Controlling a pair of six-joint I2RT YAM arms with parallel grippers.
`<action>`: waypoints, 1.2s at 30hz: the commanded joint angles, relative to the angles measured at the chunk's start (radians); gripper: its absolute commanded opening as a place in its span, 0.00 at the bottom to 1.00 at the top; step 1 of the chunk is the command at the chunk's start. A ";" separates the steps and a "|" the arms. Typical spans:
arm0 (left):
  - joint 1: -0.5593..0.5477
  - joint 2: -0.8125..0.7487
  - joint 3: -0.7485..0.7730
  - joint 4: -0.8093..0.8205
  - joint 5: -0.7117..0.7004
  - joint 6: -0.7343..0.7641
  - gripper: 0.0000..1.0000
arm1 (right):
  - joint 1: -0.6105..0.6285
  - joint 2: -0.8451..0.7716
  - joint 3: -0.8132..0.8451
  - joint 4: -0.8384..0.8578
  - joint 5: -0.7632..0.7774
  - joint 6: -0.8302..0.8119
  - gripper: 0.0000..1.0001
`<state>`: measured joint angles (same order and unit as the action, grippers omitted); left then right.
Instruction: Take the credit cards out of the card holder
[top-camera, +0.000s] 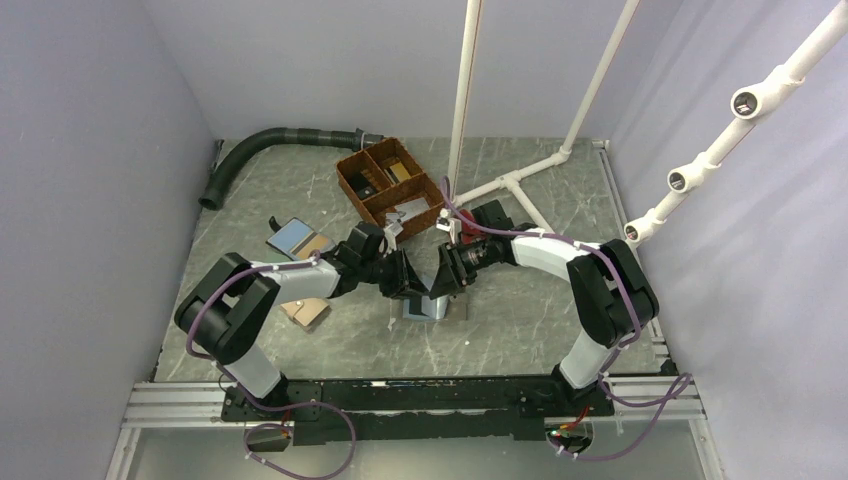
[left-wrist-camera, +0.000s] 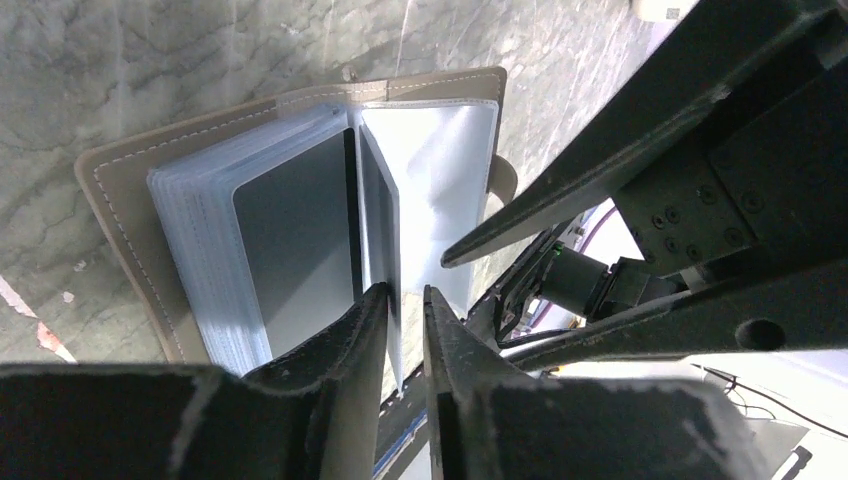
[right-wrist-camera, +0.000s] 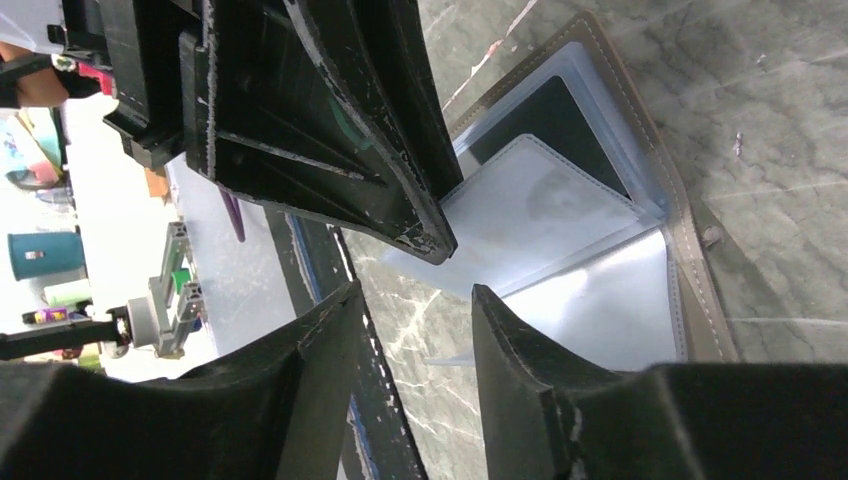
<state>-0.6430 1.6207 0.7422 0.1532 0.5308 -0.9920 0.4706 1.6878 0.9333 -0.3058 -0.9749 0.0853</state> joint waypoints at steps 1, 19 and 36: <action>-0.006 0.008 0.049 0.042 0.022 -0.011 0.26 | -0.004 -0.036 -0.024 0.033 -0.007 -0.001 0.51; -0.017 0.077 0.070 0.170 0.067 -0.063 0.35 | -0.086 -0.050 -0.093 0.114 -0.075 0.125 0.81; -0.052 0.185 0.150 0.215 0.063 -0.105 0.32 | -0.086 -0.066 -0.128 0.121 0.017 0.139 0.78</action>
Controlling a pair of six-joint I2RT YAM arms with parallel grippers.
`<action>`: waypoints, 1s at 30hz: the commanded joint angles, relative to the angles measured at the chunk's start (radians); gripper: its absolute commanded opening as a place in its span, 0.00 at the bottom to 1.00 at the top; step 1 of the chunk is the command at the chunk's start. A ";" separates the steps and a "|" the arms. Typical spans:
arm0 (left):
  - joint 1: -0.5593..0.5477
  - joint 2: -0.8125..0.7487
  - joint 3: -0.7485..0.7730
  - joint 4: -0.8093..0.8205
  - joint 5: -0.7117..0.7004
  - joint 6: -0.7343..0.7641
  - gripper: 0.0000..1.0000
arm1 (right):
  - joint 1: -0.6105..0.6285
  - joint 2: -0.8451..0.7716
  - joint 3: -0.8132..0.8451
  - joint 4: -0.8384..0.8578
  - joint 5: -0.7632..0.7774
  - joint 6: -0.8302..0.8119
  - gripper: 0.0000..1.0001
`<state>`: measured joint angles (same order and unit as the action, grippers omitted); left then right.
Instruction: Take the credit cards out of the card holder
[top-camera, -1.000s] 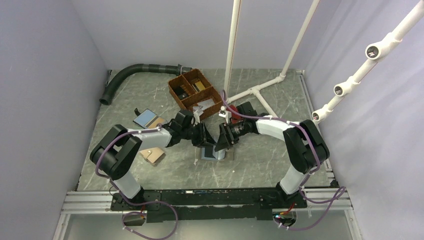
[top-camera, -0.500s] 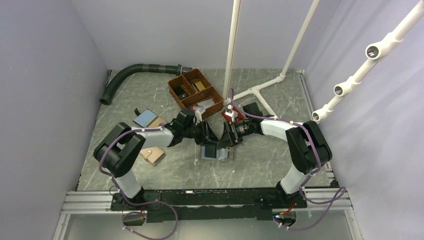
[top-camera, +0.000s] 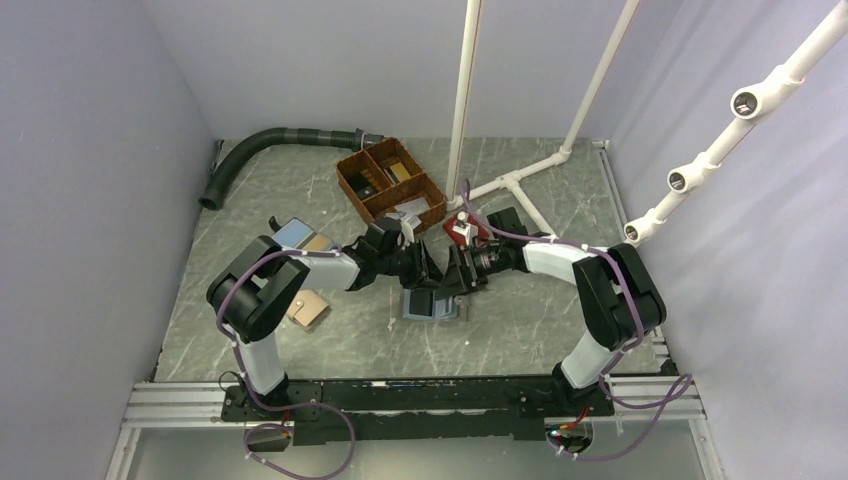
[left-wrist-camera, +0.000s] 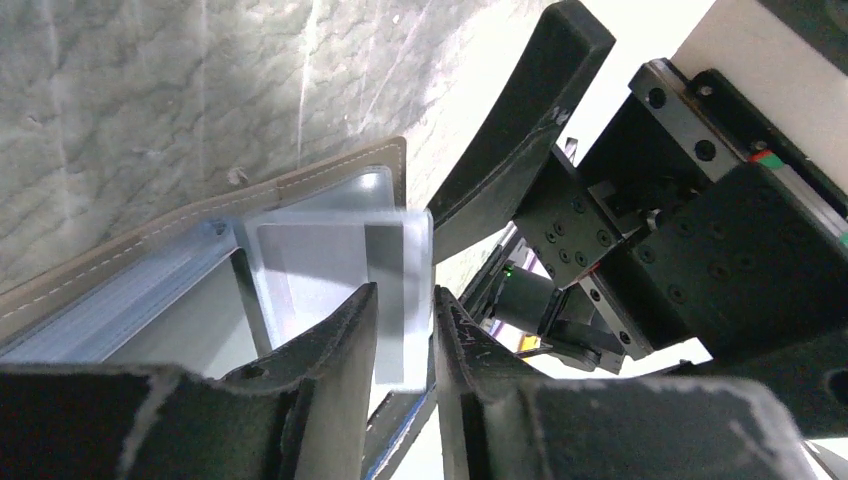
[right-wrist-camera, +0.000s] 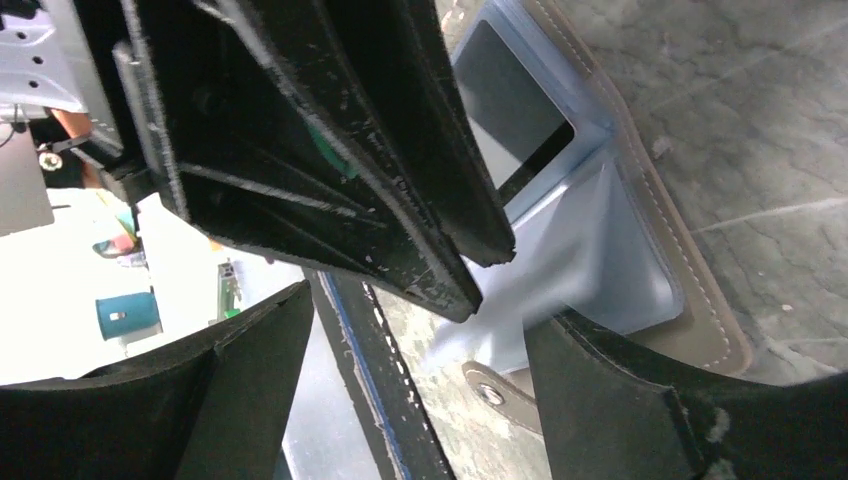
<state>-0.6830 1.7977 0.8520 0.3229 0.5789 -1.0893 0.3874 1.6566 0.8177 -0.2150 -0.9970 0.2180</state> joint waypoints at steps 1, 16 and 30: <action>-0.013 0.010 0.041 0.045 0.014 -0.008 0.32 | -0.003 -0.038 -0.016 0.033 0.044 0.007 0.77; -0.012 -0.064 0.028 -0.072 -0.108 0.021 0.37 | -0.018 -0.018 -0.015 0.027 0.107 -0.005 0.24; 0.034 -0.328 -0.187 -0.001 -0.192 -0.008 0.49 | -0.054 0.010 -0.025 0.108 -0.061 0.040 0.00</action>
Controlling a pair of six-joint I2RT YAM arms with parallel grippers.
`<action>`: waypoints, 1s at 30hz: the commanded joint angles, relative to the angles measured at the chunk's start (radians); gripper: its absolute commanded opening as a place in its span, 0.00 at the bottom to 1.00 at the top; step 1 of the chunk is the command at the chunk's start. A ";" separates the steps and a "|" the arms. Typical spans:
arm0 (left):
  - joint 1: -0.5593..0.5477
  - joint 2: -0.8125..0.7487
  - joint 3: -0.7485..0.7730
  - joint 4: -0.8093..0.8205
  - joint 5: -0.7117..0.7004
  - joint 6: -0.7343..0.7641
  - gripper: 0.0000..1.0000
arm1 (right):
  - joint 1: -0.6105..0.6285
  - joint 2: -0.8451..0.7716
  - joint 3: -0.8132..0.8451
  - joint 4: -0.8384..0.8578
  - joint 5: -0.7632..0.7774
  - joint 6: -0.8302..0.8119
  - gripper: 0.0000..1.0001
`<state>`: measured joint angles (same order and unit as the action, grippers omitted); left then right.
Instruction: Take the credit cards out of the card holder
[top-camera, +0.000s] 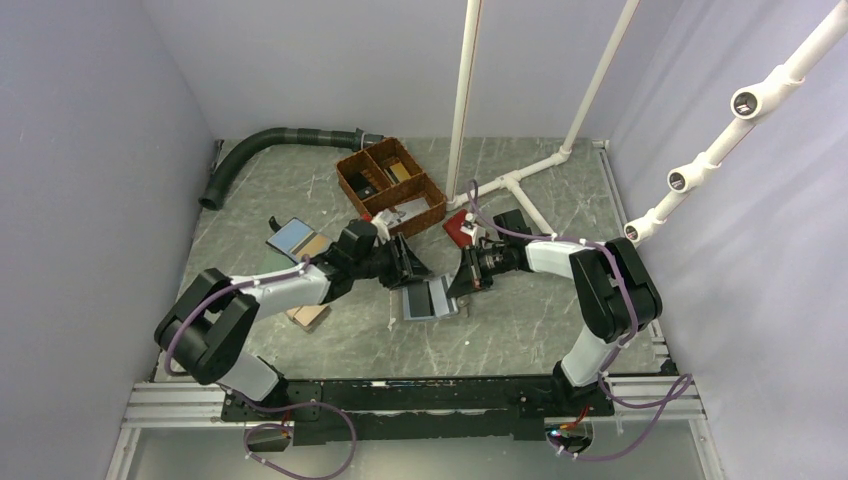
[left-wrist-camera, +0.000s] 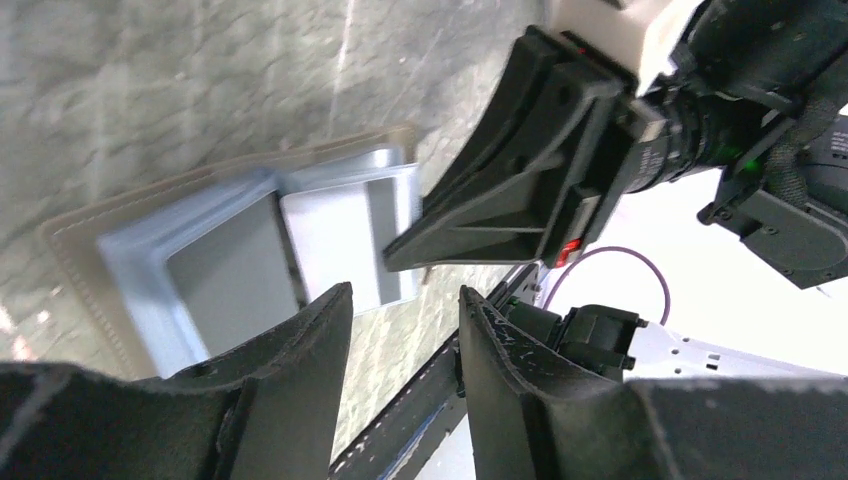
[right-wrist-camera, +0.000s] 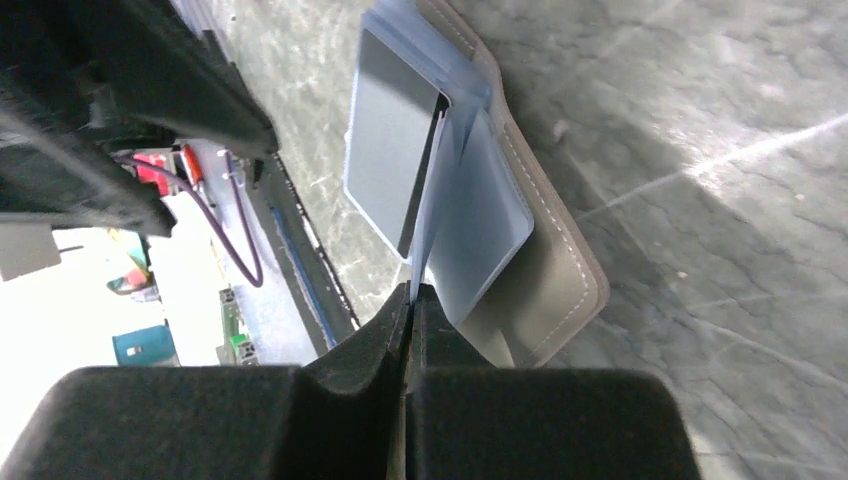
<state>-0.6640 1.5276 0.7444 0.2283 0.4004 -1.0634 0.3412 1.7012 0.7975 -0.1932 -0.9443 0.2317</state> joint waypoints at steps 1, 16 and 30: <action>0.018 -0.064 -0.103 0.130 -0.003 -0.048 0.49 | -0.012 -0.038 -0.011 0.116 -0.141 0.041 0.00; 0.026 -0.081 -0.226 0.397 0.054 -0.071 0.57 | -0.022 0.012 0.013 0.277 -0.430 0.091 0.00; 0.043 -0.148 -0.315 0.483 0.096 -0.097 0.63 | -0.025 0.006 0.022 0.335 -0.486 0.135 0.00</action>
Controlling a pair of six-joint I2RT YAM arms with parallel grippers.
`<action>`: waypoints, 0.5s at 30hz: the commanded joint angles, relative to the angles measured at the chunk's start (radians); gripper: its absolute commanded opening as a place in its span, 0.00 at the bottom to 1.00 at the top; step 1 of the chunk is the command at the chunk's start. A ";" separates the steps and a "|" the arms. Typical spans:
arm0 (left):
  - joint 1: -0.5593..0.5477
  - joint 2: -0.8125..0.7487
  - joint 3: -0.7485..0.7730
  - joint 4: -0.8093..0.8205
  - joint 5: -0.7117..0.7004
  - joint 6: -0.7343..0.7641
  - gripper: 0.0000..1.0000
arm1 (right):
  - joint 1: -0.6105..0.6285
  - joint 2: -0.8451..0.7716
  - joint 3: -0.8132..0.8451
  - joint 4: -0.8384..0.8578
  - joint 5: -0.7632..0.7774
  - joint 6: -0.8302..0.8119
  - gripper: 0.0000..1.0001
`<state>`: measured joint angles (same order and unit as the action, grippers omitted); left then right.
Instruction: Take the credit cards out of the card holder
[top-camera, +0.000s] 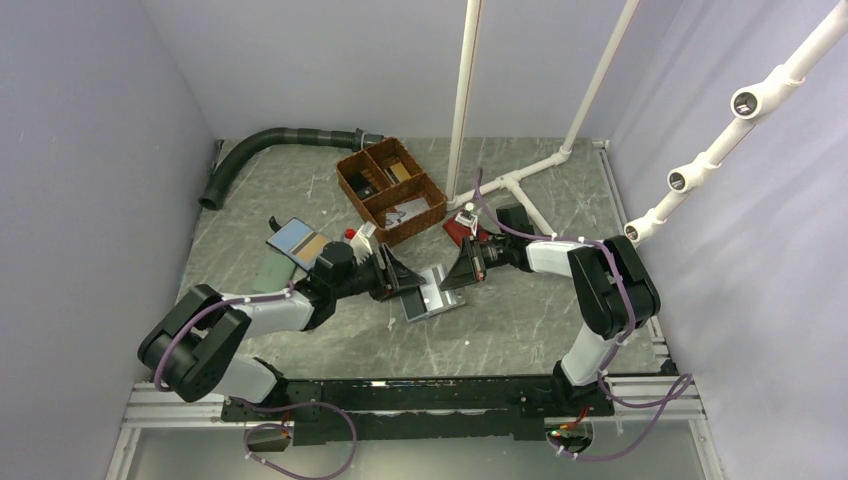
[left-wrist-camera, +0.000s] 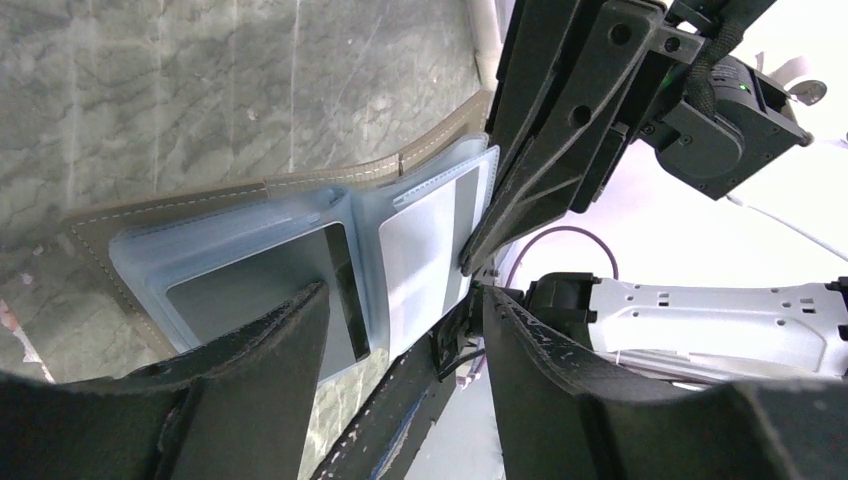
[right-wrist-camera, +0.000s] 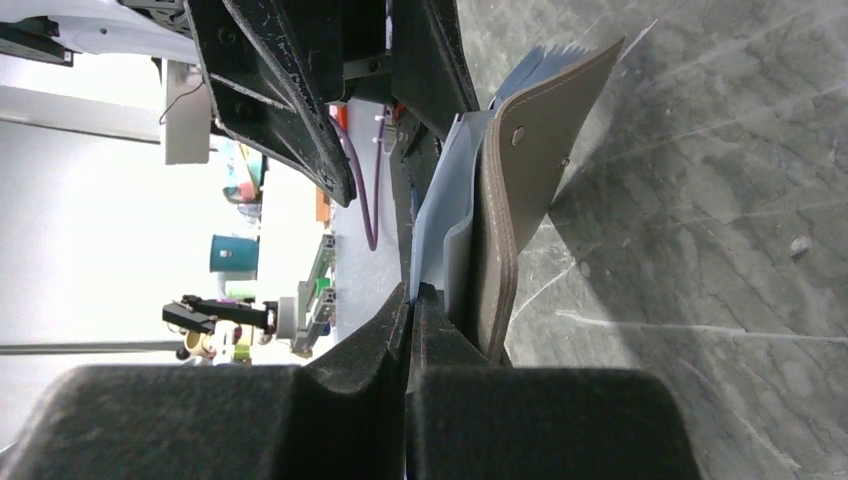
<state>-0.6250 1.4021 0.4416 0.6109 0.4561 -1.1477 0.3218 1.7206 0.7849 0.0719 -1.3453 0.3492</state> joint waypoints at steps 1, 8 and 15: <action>0.004 -0.018 -0.014 0.115 0.045 -0.016 0.63 | -0.005 -0.013 0.034 0.076 -0.087 0.023 0.00; 0.004 -0.007 -0.014 0.136 0.059 -0.024 0.63 | -0.005 -0.016 0.030 0.080 -0.082 0.027 0.00; 0.007 -0.026 -0.016 0.117 0.044 -0.021 0.63 | -0.005 -0.017 0.029 0.072 -0.076 0.020 0.00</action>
<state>-0.6247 1.4021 0.4294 0.6918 0.4927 -1.1683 0.3210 1.7206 0.7849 0.0937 -1.3632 0.3710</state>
